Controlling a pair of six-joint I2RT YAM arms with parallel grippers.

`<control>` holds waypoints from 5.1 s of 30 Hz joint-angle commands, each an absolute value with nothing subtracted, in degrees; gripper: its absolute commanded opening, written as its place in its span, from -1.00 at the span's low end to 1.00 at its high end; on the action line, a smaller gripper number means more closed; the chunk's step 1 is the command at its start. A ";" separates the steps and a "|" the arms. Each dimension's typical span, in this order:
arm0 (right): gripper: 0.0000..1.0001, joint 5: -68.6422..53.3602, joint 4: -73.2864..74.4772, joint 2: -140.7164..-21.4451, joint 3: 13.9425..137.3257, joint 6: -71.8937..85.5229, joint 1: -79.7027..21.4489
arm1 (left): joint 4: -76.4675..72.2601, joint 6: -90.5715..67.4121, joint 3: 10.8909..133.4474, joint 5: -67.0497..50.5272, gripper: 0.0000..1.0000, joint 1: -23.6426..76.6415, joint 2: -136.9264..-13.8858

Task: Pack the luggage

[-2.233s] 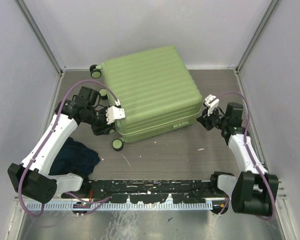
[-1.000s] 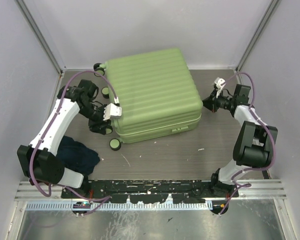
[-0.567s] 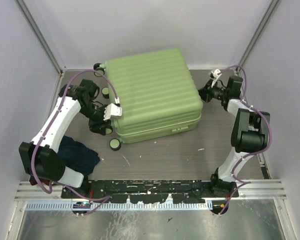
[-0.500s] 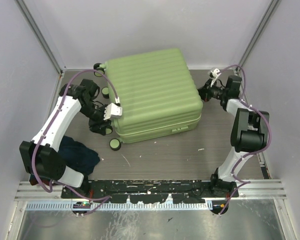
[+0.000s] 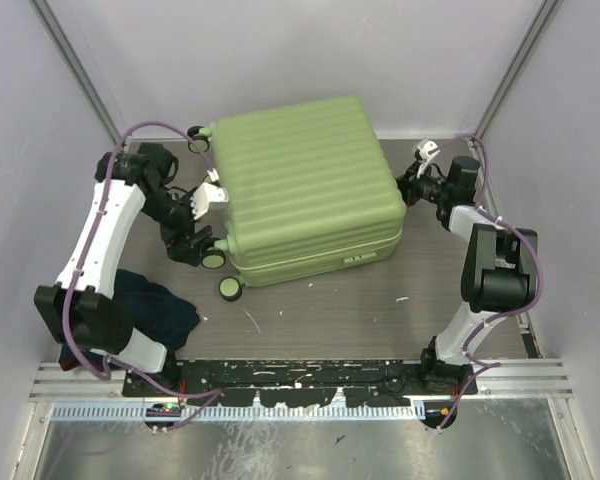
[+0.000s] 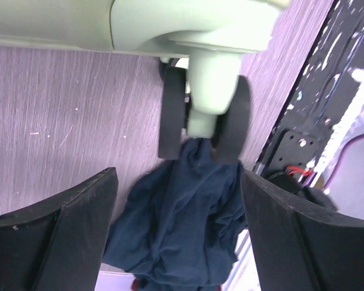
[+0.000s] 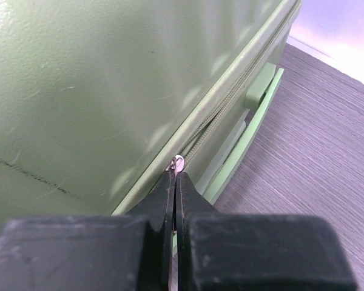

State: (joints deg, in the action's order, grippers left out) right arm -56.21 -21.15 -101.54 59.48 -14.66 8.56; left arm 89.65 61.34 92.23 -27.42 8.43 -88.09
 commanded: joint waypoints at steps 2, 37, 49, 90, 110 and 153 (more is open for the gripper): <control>-0.99 -58.20 -24.90 -94.55 57.06 -16.68 5.92 | 92.66 49.01 95.97 -35.64 0.69 7.66 -81.48; -0.99 -50.35 -3.42 -58.97 32.78 -21.71 -2.04 | 60.57 10.10 152.57 -41.40 -0.42 16.30 -138.88; -0.99 -43.03 -14.32 -60.45 31.16 -9.82 -15.54 | 57.42 23.46 121.46 -30.41 0.70 11.99 -103.18; -0.99 -30.41 -17.36 -68.25 35.77 -14.07 -14.18 | 44.45 38.17 67.04 2.39 0.55 43.73 -68.45; -0.99 -42.36 -16.64 -82.05 46.76 -8.46 -3.96 | 44.69 33.95 88.90 -2.74 0.44 56.89 -79.04; -0.99 -42.06 -25.55 -82.91 43.10 -4.60 0.88 | 28.52 10.86 74.98 16.63 -0.15 58.81 -107.66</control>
